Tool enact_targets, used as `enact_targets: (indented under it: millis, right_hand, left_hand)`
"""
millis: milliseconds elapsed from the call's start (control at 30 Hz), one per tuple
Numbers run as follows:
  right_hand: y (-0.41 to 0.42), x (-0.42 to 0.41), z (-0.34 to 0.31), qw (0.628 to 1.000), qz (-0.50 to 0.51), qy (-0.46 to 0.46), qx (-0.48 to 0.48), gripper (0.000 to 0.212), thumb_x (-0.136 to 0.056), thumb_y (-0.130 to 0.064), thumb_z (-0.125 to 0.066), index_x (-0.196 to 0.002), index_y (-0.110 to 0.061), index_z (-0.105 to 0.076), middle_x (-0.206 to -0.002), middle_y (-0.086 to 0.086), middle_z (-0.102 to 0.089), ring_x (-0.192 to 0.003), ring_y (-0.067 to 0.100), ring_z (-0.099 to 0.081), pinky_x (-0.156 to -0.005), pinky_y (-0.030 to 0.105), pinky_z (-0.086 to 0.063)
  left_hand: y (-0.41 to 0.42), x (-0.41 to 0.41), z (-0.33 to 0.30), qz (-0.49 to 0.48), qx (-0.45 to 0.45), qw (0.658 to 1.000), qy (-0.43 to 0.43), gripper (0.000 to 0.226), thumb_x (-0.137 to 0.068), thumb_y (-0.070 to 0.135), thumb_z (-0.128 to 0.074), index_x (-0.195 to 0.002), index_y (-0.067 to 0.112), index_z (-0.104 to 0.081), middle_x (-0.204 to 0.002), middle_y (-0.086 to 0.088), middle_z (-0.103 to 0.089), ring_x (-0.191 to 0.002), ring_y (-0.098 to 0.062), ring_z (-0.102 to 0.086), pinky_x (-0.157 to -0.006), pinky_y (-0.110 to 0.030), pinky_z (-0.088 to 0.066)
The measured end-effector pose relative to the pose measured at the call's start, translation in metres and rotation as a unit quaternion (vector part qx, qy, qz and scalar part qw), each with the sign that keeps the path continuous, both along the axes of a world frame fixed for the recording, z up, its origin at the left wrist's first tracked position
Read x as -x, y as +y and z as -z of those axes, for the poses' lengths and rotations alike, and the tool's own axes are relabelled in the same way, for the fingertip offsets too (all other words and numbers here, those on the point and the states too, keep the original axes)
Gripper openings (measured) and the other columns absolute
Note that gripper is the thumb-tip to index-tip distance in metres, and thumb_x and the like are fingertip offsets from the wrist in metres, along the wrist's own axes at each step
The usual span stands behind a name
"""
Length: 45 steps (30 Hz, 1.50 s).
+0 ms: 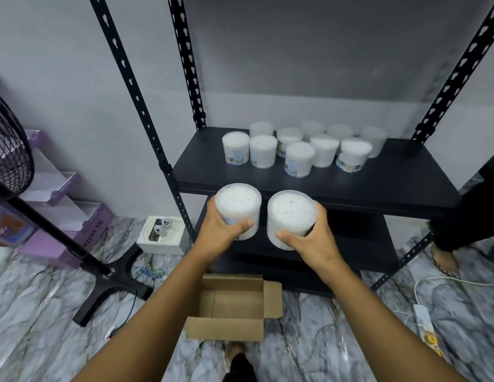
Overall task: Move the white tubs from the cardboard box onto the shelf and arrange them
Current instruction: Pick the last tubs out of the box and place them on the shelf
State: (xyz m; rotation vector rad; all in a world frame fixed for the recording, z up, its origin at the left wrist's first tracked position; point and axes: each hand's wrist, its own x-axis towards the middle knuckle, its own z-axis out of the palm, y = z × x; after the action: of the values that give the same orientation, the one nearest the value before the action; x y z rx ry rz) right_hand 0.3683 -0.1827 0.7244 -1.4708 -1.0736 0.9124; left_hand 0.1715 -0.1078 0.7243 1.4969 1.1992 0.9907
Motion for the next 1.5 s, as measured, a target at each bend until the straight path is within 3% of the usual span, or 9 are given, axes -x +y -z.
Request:
enact_targets:
  millis: [67,267,400,600,700,867,1167,1333,1500]
  right_hand:
    - [0.02,0.001,0.001,1.0,-0.003,-0.002,-0.001,0.088,-0.067,-0.015,-0.084,-0.135,-0.034,-0.031,-0.129,-0.01,-0.047,-0.119,0.011,-0.048,-0.093,0.03,-0.048]
    - [0.094,0.01,0.004,1.0,-0.001,-0.017,0.008,0.086,-0.068,-0.014,-0.084,-0.133,-0.034,-0.03,-0.124,-0.012,-0.047,-0.114,0.009,-0.048,-0.084,0.019,-0.043]
    - [0.138,0.017,0.012,0.999,0.013,-0.022,0.021,0.084,-0.069,-0.016,-0.083,-0.132,-0.035,-0.031,-0.124,-0.013,-0.046,-0.116,0.008,-0.046,-0.087,0.019,-0.04]
    - [0.185,0.026,0.017,0.998,0.034,-0.045,0.027,0.088,-0.068,-0.013,-0.083,-0.136,-0.03,-0.03,-0.127,-0.01,-0.041,-0.118,0.009,-0.041,-0.094,0.028,-0.04]
    - [0.206,0.027,0.02,0.997,0.046,-0.064,0.02,0.082,-0.067,-0.012,-0.083,-0.128,-0.033,-0.033,-0.128,-0.006,-0.044,-0.118,0.011,-0.043,-0.097,0.032,-0.042]
    - [0.227,0.028,0.033,0.997,0.055,-0.049,0.021,0.078,-0.068,-0.013,-0.083,-0.126,-0.03,-0.034,-0.125,-0.008,-0.046,-0.116,0.011,-0.046,-0.091,0.026,-0.04]
    - [0.259,0.013,0.065,0.997,0.041,-0.031,0.049,0.087,-0.068,-0.012,-0.082,-0.137,-0.025,-0.032,-0.131,-0.006,-0.045,-0.121,0.015,-0.045,-0.094,0.03,-0.043]
    - [0.277,0.009,0.072,0.998,0.035,-0.031,0.048,0.087,-0.063,-0.017,-0.083,-0.133,-0.03,-0.033,-0.133,-0.004,-0.045,-0.122,0.015,-0.046,-0.099,0.035,-0.045]
    - [0.289,0.009,0.072,0.999,0.031,-0.02,0.036,0.09,-0.053,-0.031,-0.08,-0.129,-0.037,-0.033,-0.134,-0.007,-0.044,-0.124,0.01,-0.044,-0.1,0.032,-0.044]
  left_hand:
    - [0.018,0.0,0.001,0.002,-0.003,1.0,-0.006,0.08,-0.074,0.02,-0.08,-0.131,0.034,-0.026,-0.126,0.012,-0.042,-0.114,-0.007,-0.045,-0.068,-0.006,-0.046]
    - [0.093,0.011,0.017,0.01,0.006,1.0,-0.01,0.084,-0.071,0.025,-0.083,-0.134,0.033,-0.028,-0.131,0.01,-0.043,-0.121,-0.011,-0.046,-0.083,-0.016,-0.044]
    - [0.142,0.017,0.025,0.013,0.008,1.0,0.002,0.082,-0.07,0.022,-0.083,-0.129,0.033,-0.028,-0.133,0.007,-0.043,-0.121,-0.012,-0.046,-0.084,-0.015,-0.042]
    - [0.195,0.022,0.033,0.047,-0.003,0.999,0.009,0.083,-0.069,0.021,-0.083,-0.129,0.033,-0.027,-0.133,0.006,-0.043,-0.121,-0.012,-0.045,-0.094,-0.027,-0.043]
    - [0.211,0.019,0.037,0.061,-0.004,0.998,0.003,0.084,-0.067,0.022,-0.083,-0.131,0.03,-0.029,-0.133,0.006,-0.043,-0.122,-0.011,-0.046,-0.098,-0.031,-0.045]
    - [0.232,0.014,0.045,0.066,0.004,0.998,0.001,0.086,-0.069,0.02,-0.082,-0.136,0.026,-0.028,-0.132,0.006,-0.044,-0.121,-0.011,-0.047,-0.098,-0.033,-0.047]
    - [0.258,0.002,0.07,0.057,0.023,0.998,-0.005,0.085,-0.072,0.021,-0.082,-0.134,0.032,-0.025,-0.13,0.015,-0.042,-0.123,-0.008,-0.046,-0.095,-0.027,-0.048]
    - [0.275,-0.004,0.077,0.037,0.036,0.999,-0.012,0.094,-0.063,0.036,-0.085,-0.135,0.041,-0.025,-0.136,0.011,-0.043,-0.123,-0.01,-0.048,-0.096,-0.037,-0.051]
    - [0.288,-0.006,0.08,0.024,0.022,0.999,-0.018,0.092,-0.067,0.023,-0.085,-0.135,0.039,-0.026,-0.137,0.01,-0.042,-0.124,-0.009,-0.047,-0.089,-0.027,-0.053]
